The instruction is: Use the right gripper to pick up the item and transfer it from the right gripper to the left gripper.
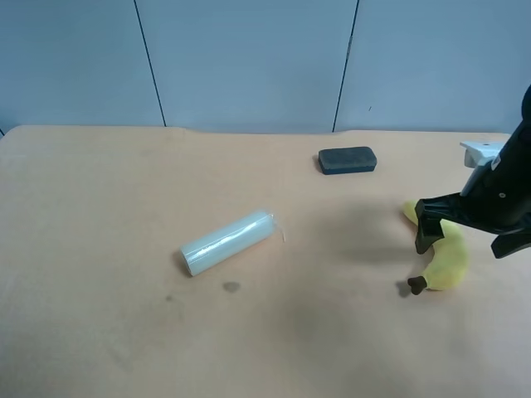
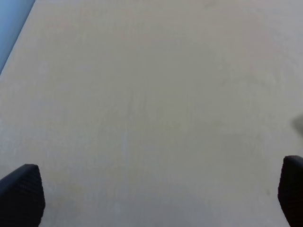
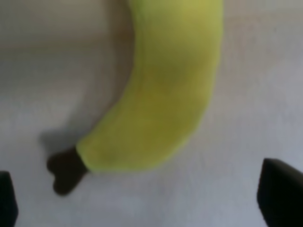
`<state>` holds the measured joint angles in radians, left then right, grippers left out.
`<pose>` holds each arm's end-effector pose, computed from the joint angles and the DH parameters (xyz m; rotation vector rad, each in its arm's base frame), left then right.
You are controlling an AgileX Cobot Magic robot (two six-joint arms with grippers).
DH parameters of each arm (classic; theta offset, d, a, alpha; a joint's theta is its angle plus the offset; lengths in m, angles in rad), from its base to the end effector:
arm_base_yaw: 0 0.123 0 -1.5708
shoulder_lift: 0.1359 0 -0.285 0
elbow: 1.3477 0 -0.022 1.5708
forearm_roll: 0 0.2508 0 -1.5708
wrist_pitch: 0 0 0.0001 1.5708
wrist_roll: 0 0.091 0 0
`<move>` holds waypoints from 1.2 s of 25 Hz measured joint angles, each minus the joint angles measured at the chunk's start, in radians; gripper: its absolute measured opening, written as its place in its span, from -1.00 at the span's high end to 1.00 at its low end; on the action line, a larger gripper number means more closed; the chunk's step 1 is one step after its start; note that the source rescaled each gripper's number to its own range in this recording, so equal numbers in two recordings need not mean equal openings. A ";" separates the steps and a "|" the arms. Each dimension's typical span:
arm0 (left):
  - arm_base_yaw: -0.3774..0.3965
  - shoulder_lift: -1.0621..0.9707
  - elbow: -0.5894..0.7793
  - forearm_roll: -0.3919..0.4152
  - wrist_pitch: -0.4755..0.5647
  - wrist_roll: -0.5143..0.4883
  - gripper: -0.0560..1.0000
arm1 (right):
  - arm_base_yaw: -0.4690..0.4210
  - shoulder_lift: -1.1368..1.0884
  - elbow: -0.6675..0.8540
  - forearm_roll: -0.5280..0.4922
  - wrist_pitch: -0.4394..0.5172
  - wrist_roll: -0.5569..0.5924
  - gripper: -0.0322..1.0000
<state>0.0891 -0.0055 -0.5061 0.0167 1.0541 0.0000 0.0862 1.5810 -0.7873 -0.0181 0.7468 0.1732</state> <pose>-0.0062 0.0008 0.2795 -0.0911 2.0248 0.0762 0.2563 0.0210 0.1685 0.1125 3.0213 0.0034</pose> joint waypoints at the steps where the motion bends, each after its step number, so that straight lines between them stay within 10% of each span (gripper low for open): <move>1: 0.000 0.000 0.000 0.000 0.000 0.000 -1.00 | 0.000 0.021 0.000 0.000 -0.020 -0.002 -1.00; 16: 0.000 0.000 0.000 0.000 0.000 0.000 -1.00 | 0.000 0.254 -0.002 -0.001 -0.165 -0.006 -0.92; 30: 0.000 0.000 0.000 0.000 0.000 0.000 -1.00 | 0.000 0.255 -0.024 -0.005 -0.107 -0.041 0.92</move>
<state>0.0891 -0.0055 -0.5061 0.0167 1.0541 0.0000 0.0859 1.8357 -0.8118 -0.0229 0.6401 0.1319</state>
